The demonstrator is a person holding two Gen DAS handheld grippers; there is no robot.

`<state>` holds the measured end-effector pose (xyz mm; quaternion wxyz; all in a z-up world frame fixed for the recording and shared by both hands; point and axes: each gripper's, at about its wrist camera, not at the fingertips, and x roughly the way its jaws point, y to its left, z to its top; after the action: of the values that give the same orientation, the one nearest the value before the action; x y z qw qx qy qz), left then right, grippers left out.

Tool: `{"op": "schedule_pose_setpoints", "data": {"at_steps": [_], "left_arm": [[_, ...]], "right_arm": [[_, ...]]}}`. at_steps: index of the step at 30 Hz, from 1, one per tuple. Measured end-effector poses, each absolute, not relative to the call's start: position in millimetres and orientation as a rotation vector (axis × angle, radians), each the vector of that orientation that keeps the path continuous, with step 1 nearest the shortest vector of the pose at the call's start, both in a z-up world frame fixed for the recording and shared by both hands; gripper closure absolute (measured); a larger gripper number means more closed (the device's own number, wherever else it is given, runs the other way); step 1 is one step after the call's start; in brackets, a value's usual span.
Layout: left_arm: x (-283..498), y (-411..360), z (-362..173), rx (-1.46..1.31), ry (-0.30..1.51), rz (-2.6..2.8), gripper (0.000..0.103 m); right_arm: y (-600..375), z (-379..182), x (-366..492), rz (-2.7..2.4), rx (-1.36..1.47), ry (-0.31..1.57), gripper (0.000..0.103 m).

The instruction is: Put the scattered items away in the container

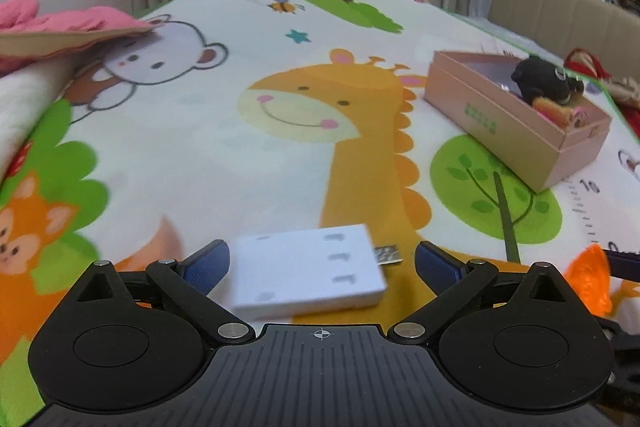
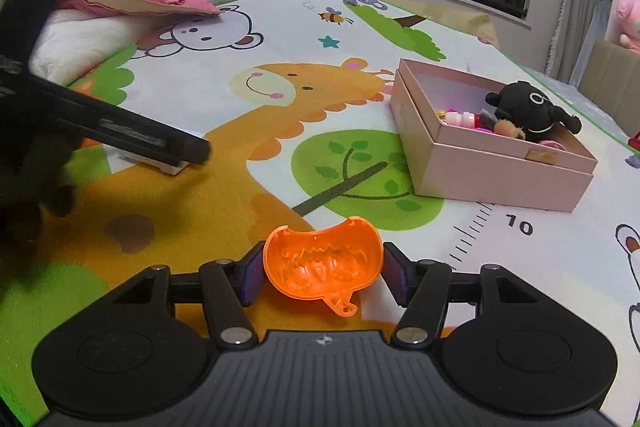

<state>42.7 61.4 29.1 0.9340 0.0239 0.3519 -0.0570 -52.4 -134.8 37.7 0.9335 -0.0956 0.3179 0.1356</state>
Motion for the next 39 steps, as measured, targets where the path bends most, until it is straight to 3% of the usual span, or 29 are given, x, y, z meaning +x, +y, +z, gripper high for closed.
{"op": "schedule_pose_setpoints", "data": {"at_steps": [15, 25, 39], "left_arm": [[36.6, 55.2, 25.6, 0.113, 0.712, -0.156, 0.008], [-8.0, -13.7, 48.1, 0.161, 0.679, -0.442, 0.008], [89.6, -106.0, 92.8, 0.084, 0.556, -0.541, 0.008]], "right_arm": [[-138.1, 38.5, -59.8, 0.286, -0.204, 0.647, 0.043], [-199.1, 46.0, -65.8, 0.174, -0.223, 0.638, 0.043], [-277.6, 80.8, -26.1, 0.090, -0.202, 0.494, 0.043]]}}
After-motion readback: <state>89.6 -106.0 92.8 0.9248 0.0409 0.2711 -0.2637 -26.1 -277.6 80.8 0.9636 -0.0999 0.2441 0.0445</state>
